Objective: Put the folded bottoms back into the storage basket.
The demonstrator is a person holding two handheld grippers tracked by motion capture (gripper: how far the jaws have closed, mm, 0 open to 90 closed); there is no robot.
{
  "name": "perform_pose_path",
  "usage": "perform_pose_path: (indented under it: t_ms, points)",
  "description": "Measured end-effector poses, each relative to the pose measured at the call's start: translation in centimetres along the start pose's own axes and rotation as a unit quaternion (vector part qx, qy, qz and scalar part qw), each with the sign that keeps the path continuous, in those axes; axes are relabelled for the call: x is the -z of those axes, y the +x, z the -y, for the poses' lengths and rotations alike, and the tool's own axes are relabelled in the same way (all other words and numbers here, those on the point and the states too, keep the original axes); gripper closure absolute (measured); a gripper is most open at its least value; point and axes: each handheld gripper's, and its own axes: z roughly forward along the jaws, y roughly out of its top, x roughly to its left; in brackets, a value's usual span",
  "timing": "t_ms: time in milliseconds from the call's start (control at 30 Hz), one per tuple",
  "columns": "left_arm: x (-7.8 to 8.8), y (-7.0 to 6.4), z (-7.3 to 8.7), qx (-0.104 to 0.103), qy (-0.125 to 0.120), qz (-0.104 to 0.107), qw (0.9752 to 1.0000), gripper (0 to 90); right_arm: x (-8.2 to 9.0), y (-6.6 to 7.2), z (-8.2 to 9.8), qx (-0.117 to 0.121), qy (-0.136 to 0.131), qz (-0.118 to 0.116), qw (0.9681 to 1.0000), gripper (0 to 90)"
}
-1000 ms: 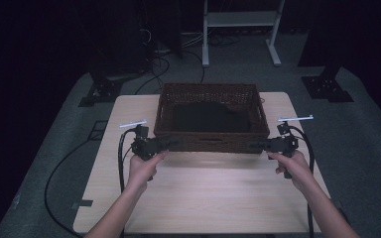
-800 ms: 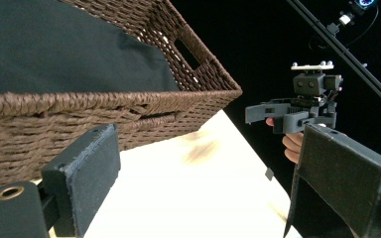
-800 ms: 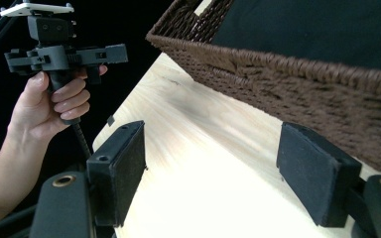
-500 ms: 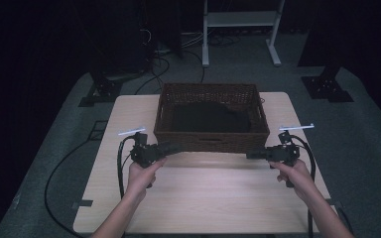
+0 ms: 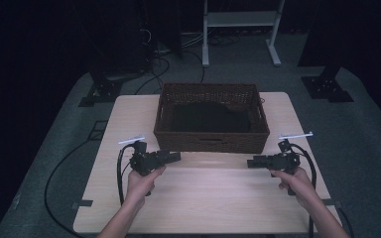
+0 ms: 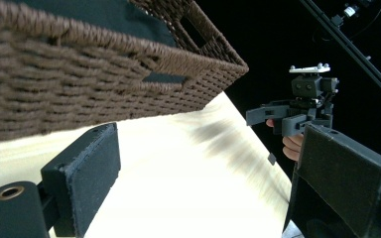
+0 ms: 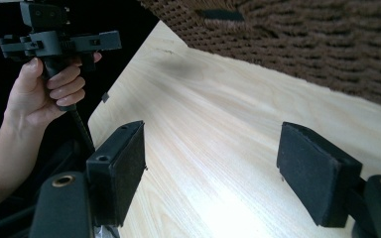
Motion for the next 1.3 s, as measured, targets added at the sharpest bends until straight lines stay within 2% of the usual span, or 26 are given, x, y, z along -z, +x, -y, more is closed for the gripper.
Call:
perform_pose_path:
  t_ms: [100,400,833,900,1167,1300]
  points:
    - [-0.1,0.1,0.5,0.010,0.004,0.009,0.9999,8.7,0.0,-0.4,0.5,-0.006,0.001,0.000,1.0000,26.3]
    - [-0.4,0.4,1.6,0.011,0.010,0.008,0.9999,8.7,0.1,-0.9,1.8,-0.017,0.001,0.000,0.9999,26.3]
    - [0.6,1.8,3.4,0.022,0.008,-0.022,0.9995,8.7,0.9,-2.2,3.9,-0.038,-0.005,0.006,0.9993,26.3]
    - [0.9,2.1,3.7,0.029,0.005,-0.023,0.9993,8.8,1.0,-2.3,4.3,-0.041,-0.005,0.008,0.9991,26.3]
    - [1.6,2.5,4.7,0.031,0.002,-0.032,0.9990,8.8,1.4,-2.8,5.6,-0.050,-0.006,0.013,0.9986,26.3]
    - [2.1,2.8,5.3,0.038,-0.006,-0.038,0.9985,8.8,1.8,-2.9,6.3,-0.053,-0.010,0.015,0.9985,26.3]
